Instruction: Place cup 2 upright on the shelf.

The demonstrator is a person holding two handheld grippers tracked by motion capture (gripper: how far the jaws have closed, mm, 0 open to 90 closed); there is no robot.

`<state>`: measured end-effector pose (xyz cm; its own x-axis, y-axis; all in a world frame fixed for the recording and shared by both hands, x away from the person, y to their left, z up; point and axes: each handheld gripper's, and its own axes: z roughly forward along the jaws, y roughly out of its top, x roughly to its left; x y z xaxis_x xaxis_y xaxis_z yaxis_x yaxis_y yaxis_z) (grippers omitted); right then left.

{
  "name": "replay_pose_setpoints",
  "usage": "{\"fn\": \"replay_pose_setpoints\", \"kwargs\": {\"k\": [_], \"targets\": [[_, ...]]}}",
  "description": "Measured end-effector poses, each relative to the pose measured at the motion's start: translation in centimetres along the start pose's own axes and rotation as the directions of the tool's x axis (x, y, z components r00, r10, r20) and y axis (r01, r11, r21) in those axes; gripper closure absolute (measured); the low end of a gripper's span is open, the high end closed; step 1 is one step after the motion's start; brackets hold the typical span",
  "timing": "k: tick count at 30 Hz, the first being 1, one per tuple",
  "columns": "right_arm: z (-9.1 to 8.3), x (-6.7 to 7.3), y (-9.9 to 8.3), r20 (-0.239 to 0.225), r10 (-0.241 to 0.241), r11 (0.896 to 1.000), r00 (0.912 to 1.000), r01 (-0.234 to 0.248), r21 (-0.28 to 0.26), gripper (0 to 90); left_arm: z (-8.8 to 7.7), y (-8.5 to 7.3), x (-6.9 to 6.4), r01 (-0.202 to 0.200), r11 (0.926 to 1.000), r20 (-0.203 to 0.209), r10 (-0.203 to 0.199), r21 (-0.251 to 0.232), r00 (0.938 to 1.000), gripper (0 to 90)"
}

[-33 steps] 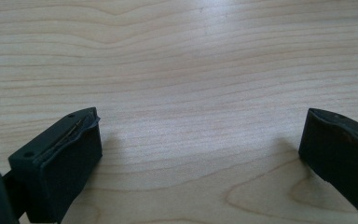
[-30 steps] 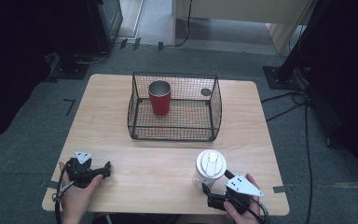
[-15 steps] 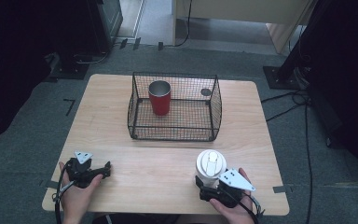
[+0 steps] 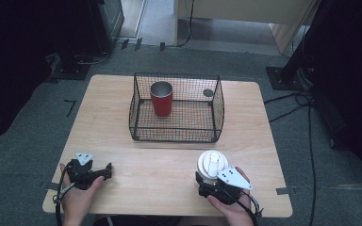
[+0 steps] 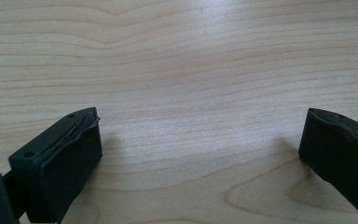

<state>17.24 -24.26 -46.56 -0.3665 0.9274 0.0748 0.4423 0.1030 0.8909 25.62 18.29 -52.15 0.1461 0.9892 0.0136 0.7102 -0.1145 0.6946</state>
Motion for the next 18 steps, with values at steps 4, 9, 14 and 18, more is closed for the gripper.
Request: {"fn": "replay_pose_setpoints", "kwargs": {"k": [4, 9, 14, 18], "targets": [[-0.1, 0.1, 0.1, 0.004, -0.01, 1.0, 0.9999, 0.01, -0.02, 16.7, 0.0, 0.0, 0.0, 0.0, 1.0, 0.0, 0.0, 0.0, 1.0, 0.0], [-0.2, 0.2, 0.4, 0.007, -0.002, 0.999, 1.0, 0.002, -0.034, 16.7, 0.0, 0.0, 0.0, 0.0, 1.0, 0.0, 0.0, 0.0, 1.0, 0.0], [-0.2, 0.3, 0.8, -0.003, 0.009, 0.999, 1.0, -0.009, -0.049, 16.6, 0.0, 0.0, 0.0, 0.0, 1.0, 0.0, 0.0, 0.0, 1.0, 0.0], [0.0, 0.4, 1.3, -0.008, 0.009, 0.998, 0.9999, -0.01, -0.059, 16.5, 0.0, 0.0, 0.0, 0.0, 1.0, 0.0, 0.0, 0.0, 1.0, 0.0]]}}
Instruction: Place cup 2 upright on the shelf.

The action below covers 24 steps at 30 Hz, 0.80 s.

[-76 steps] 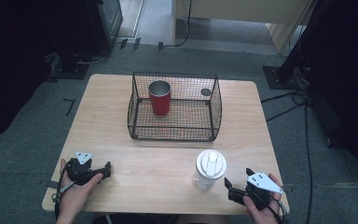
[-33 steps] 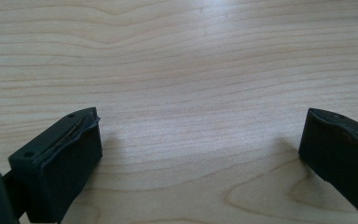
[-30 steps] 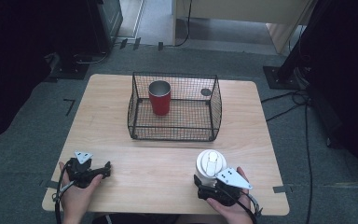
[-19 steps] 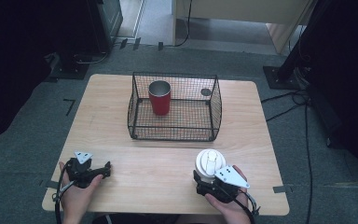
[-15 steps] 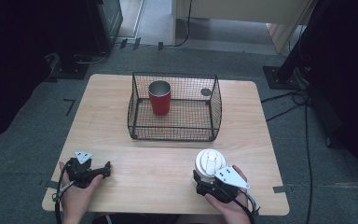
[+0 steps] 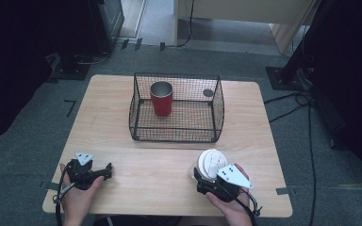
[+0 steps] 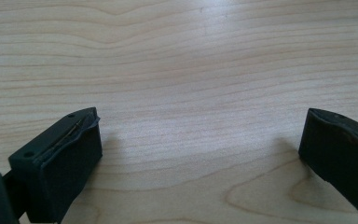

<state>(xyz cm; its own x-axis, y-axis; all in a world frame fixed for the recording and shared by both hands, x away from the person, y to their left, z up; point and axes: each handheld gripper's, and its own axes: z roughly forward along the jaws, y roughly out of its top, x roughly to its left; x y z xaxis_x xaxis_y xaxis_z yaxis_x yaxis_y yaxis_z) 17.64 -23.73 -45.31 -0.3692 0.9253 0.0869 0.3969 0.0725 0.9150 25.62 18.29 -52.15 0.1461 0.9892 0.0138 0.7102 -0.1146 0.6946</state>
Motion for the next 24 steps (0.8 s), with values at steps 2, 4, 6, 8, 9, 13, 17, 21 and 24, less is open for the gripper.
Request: {"fn": "replay_pose_setpoints", "kwargs": {"k": [2, 4, 6, 8, 9, 13, 17, 21, 24], "targets": [[0.1, 0.1, 0.3, -0.001, -0.002, 1.0, 1.0, 0.002, -0.006, 16.4, 0.0, 0.0, 0.0, 0.0, 1.0, 0.0, 0.0, 0.0, 1.0, 0.0], [0.1, 0.3, 0.7, -0.003, -0.003, 1.0, 1.0, 0.003, -0.013, 16.4, 0.0, 0.0, 0.0, 0.0, 1.0, 0.0, 0.0, 0.0, 1.0, 0.0], [0.1, 0.4, 1.1, -0.004, -0.008, 1.0, 1.0, 0.008, -0.022, 16.4, 0.0, 0.0, 0.0, 0.001, 1.0, 0.0, -0.001, -0.001, 1.0, 0.0], [0.2, 0.5, 1.5, -0.006, -0.011, 0.999, 0.9999, 0.01, -0.031, 16.4, 0.0, 0.0, 0.0, 0.001, 1.0, 0.0, -0.001, -0.001, 1.0, 0.0], [0.1, 0.5, 1.7, -0.006, -0.013, 0.999, 0.9999, 0.013, -0.035, 16.4, 0.0, 0.0, 0.0, 0.001, 1.0, 0.0, -0.001, -0.001, 1.0, 0.0], [0.1, 0.7, 2.7, -0.009, -0.027, 0.998, 0.9996, 0.026, -0.064, 16.4, 0.0, 0.0, 0.0, 0.001, 1.0, 0.0, -0.001, -0.001, 1.0, 0.0], [0.2, 1.1, 3.5, -0.008, -0.049, 0.995, 0.9988, 0.048, -0.087, 16.4, 0.0, 0.0, 0.0, 0.001, 1.0, 0.0, -0.001, -0.001, 1.0, 0.0], [0.4, 1.4, 4.2, -0.014, -0.056, 0.993, 0.9983, 0.054, -0.106, 16.4, 0.0, 0.0, 0.0, 0.001, 1.0, 0.0, -0.001, -0.001, 1.0, 0.0], [0.4, 1.6, 4.9, -0.017, -0.06, 0.99, 0.9981, 0.057, -0.131, 16.4, 0.0, 0.0, 0.0, 0.001, 1.0, 0.0, -0.001, -0.001, 1.0, 0.0]]}}
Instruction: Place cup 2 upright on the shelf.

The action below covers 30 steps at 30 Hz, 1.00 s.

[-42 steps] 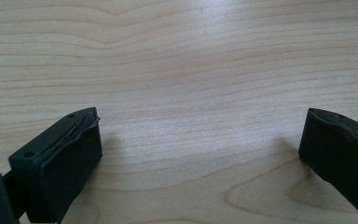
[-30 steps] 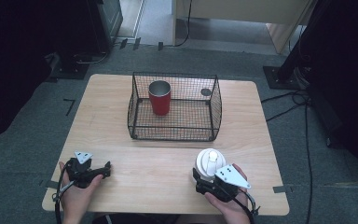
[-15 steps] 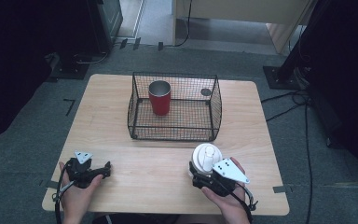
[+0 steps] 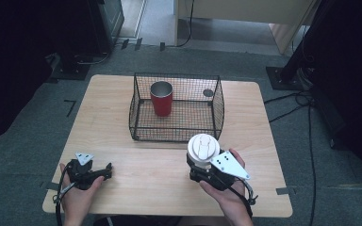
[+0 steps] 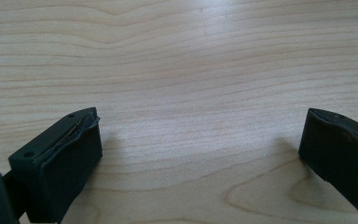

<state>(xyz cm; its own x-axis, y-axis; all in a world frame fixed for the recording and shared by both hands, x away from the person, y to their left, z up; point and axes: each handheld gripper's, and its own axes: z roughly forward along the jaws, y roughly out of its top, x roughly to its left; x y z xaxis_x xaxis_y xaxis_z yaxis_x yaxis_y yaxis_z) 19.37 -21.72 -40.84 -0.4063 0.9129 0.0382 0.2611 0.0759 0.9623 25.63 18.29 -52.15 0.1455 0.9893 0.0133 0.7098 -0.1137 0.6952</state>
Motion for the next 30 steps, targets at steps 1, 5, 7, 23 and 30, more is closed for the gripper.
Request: {"fn": "replay_pose_setpoints", "kwargs": {"k": [1, 5, 7, 23, 30], "targets": [[0.0, 0.0, 0.0, 0.0, 0.0, 1.0, 1.0, 0.0, 0.0, 16.4, 0.0, 0.0, 0.0, 0.0, 1.0, 0.0, 0.0, 0.0, 1.0, 0.0], [0.3, 0.1, 0.5, 0.006, -0.004, 1.0, 1.0, 0.005, -0.02, 16.4, 0.0, 0.0, 0.0, 0.001, 1.0, 0.0, -0.001, -0.001, 1.0, 0.0], [0.5, 0.1, 0.8, 0.009, -0.012, 1.0, 0.9999, 0.013, -0.028, 16.4, 0.0, 0.0, 0.0, 0.001, 1.0, 0.0, -0.001, -0.001, 1.0, 0.0], [2.2, 0.5, 2.2, 0.068, -0.04, 0.956, 0.9969, 0.058, -0.288, 16.1, 0.0, 0.0, 0.0, 0.001, 1.0, 0.0, -0.001, -0.001, 1.0, 0.0], [2.9, 0.4, 3.0, 0.069, -0.038, 0.932, 0.9969, 0.06, -0.356, 16.1, 0.0, 0.0, 0.0, 0.0, 1.0, 0.0, 0.0, 0.0, 1.0, 0.0]]}}
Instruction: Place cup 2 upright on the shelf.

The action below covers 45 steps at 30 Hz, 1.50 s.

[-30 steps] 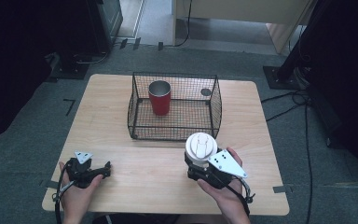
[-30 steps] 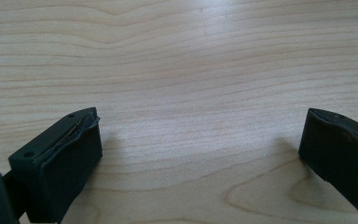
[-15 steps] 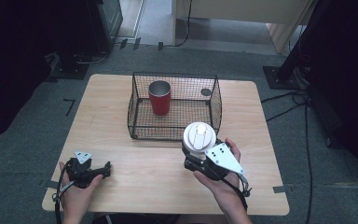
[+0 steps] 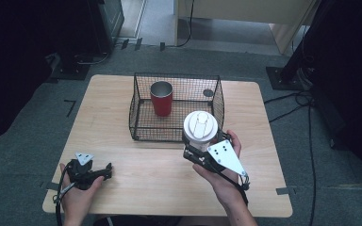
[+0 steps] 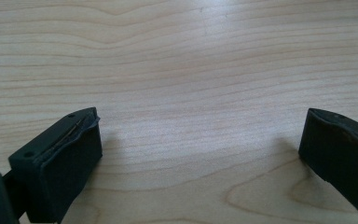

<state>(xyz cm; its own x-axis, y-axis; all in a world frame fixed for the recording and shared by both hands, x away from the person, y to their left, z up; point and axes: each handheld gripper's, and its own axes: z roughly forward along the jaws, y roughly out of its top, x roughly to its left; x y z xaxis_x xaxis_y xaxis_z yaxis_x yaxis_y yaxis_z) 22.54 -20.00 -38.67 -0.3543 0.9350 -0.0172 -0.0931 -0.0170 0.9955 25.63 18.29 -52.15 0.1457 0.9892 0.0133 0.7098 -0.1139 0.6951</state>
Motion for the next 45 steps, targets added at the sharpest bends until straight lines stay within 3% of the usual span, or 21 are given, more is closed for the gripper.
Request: {"fn": "replay_pose_setpoints", "kwargs": {"k": [14, 27, 45], "targets": [[3.0, -1.0, 1.5, 0.043, 0.022, 0.999, 0.9988, -0.021, -0.031, 16.1, 0.0, 0.0, 0.0, -0.001, 1.0, 0.0, 0.001, 0.002, 1.0, 0.0], [6.9, -2.4, 2.1, 0.101, 0.008, 0.999, 0.9949, -0.004, -0.037, 16.1, 0.0, 0.0, 0.0, -0.001, 1.0, 0.0, 0.001, 0.001, 1.0, 0.0], [12.4, -4.1, -0.9, 0.163, 0.004, 0.998, 0.9867, -0.014, 0.065, 16.1, 0.0, 0.0, 0.0, -0.001, 1.0, 0.0, 0.001, 0.001, 1.0, 0.0]]}}
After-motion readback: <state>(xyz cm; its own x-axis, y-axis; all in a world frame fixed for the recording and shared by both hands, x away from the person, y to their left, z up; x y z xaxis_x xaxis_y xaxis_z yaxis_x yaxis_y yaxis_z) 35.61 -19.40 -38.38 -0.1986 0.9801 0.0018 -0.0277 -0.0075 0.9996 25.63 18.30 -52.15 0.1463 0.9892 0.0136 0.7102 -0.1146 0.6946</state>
